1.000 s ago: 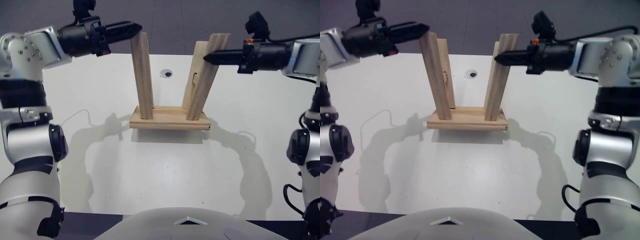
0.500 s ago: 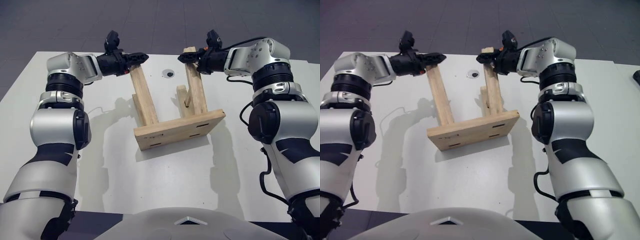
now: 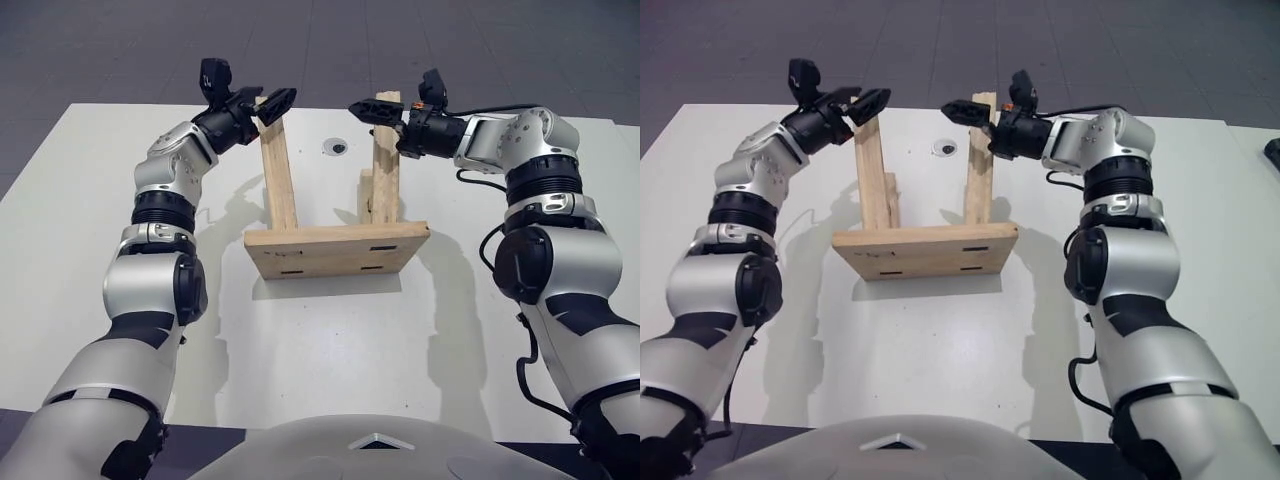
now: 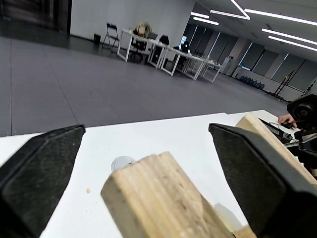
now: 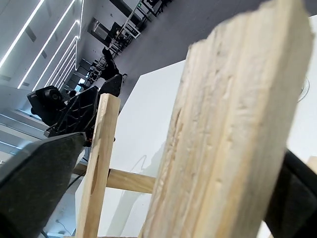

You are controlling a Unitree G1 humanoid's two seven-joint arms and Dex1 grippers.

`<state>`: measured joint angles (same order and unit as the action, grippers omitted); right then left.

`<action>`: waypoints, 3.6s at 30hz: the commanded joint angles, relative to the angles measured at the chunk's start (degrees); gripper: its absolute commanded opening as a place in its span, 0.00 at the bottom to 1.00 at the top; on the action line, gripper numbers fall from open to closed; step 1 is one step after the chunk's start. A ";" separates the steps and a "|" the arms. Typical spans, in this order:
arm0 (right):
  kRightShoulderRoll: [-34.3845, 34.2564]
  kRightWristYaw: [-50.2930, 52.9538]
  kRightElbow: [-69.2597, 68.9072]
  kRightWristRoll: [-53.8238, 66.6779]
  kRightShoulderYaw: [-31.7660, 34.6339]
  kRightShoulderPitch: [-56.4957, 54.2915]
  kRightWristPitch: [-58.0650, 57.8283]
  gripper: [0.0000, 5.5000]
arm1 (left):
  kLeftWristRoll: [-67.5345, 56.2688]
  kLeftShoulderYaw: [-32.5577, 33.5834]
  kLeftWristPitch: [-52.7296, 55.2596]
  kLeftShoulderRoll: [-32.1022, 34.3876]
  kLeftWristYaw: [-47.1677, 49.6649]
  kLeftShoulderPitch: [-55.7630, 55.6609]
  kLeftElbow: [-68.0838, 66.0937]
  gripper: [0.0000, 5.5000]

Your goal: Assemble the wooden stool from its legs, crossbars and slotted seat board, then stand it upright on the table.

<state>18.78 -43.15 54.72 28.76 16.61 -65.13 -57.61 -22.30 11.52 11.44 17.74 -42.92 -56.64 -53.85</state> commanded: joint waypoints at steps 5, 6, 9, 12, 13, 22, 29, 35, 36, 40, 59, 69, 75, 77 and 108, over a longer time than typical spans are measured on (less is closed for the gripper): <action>2.23 4.83 -8.96 3.76 5.66 5.59 -1.89 0.98 | 0.39 1.31 -3.97 -3.57 8.67 9.40 17.60 0.98; 2.89 6.09 -10.79 3.80 6.31 6.54 -2.10 0.98 | 0.14 1.94 -3.53 -3.39 10.36 10.40 20.30 0.98; 4.20 12.49 -23.98 1.83 8.34 12.44 3.56 0.98 | -0.02 5.02 -2.26 -2.04 17.52 14.96 31.73 0.98; 3.65 15.25 -43.78 -2.42 7.64 20.60 19.27 0.98 | -1.22 7.04 2.25 0.45 21.37 20.74 47.48 0.98; 4.85 13.73 -49.66 -4.38 5.19 24.08 22.88 0.98 | -2.78 6.93 4.63 1.92 20.28 23.00 53.58 0.98; 19.82 -9.83 -75.58 4.78 5.86 53.78 20.17 0.98 | -7.86 3.31 17.91 18.12 6.50 42.83 82.13 0.98; 25.31 -16.07 -75.08 9.60 4.12 58.80 17.71 0.98 | -5.92 0.11 17.94 20.02 3.69 51.27 81.77 0.98; 24.68 -17.89 -68.98 7.85 -1.83 57.79 20.74 0.98 | -4.61 -0.94 14.96 21.20 -0.47 55.74 77.98 0.98; 24.64 -18.25 -68.58 7.62 -2.79 58.05 21.12 0.98 | -5.69 -0.39 15.23 21.58 -1.72 56.04 77.56 0.98; 24.64 -18.66 -68.09 7.65 -4.58 59.11 21.98 0.98 | -8.66 1.73 15.52 22.69 -5.13 56.68 76.09 0.98; 21.27 -20.77 -58.88 3.47 -15.73 51.74 25.53 0.87 | -6.77 -8.90 13.86 19.08 -8.48 56.92 71.27 0.74; 21.47 -21.29 -61.84 4.61 -17.42 52.55 23.22 0.58 | -10.33 -6.81 14.77 19.73 -11.60 56.15 70.02 0.46; 25.14 -21.84 -68.64 6.32 -19.94 52.21 15.43 0.42 | -14.81 -5.32 18.79 20.82 -14.87 52.07 70.16 0.42; 27.27 -21.98 -71.85 7.65 -20.91 51.76 10.65 0.40 | -17.47 -4.98 21.74 21.39 -16.24 49.05 70.05 0.42; -23.56 65.68 -16.48 21.18 36.13 -11.74 15.55 0.42 | -16.70 18.32 37.42 -2.84 28.68 -16.53 -9.63 0.42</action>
<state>-0.73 24.75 33.56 49.42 57.50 -72.72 -42.70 -41.81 33.11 51.46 19.64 -12.49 -70.94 -58.42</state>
